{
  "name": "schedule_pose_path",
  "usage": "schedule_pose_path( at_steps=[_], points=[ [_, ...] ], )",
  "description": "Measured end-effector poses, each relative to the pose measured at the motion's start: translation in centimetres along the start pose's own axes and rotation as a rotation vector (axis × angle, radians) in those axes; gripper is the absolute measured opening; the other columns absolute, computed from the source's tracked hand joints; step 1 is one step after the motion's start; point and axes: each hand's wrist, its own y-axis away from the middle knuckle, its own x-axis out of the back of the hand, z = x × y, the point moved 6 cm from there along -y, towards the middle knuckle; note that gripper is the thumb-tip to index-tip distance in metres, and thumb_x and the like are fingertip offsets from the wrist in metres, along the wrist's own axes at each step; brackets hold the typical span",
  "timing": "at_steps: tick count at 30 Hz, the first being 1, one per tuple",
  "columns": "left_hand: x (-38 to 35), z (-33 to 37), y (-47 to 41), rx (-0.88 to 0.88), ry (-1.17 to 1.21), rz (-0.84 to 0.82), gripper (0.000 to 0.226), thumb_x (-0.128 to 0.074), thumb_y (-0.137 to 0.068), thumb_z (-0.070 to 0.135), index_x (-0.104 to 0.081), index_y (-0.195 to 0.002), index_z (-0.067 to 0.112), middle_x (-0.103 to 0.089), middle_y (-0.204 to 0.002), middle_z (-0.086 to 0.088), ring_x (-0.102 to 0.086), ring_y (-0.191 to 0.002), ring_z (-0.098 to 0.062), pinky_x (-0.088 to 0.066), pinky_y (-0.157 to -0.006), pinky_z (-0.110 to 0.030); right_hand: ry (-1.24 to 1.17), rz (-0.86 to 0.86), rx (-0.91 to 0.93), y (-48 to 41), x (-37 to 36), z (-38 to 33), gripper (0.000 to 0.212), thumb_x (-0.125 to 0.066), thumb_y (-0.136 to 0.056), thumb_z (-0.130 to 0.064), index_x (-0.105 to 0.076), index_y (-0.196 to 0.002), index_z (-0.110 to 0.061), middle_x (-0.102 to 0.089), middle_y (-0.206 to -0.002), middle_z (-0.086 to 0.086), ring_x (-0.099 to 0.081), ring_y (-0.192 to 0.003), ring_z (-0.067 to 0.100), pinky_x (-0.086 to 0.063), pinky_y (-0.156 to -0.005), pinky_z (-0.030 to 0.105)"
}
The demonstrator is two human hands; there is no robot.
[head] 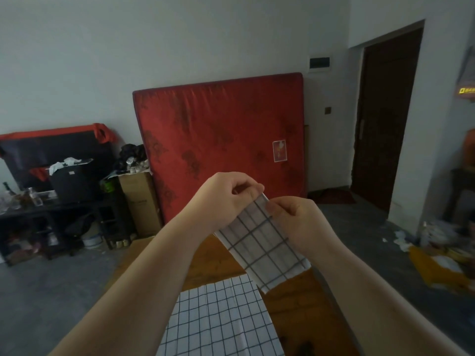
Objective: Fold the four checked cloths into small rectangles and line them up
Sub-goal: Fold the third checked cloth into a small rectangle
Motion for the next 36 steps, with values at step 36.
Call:
schedule_pose_path(
  at_steps=[36],
  points=[
    [7.3,-2.5,0.8,-0.104,-0.122,0.196,0.034,-0.054,-0.102,0.038,-0.058,-0.072,0.024,-0.049,-0.056,0.006,-0.045,-0.049,-0.006,-0.036,-0.048,-0.020,0.363,0.061,0.090,2.0,0.7,3.0,0.020,-0.044,-0.108,-0.028,-0.051,-0.090,-0.034,-0.062,-0.074,-0.001,-0.053,-0.056,0.005,-0.045,-0.053,0.023]
  ],
)
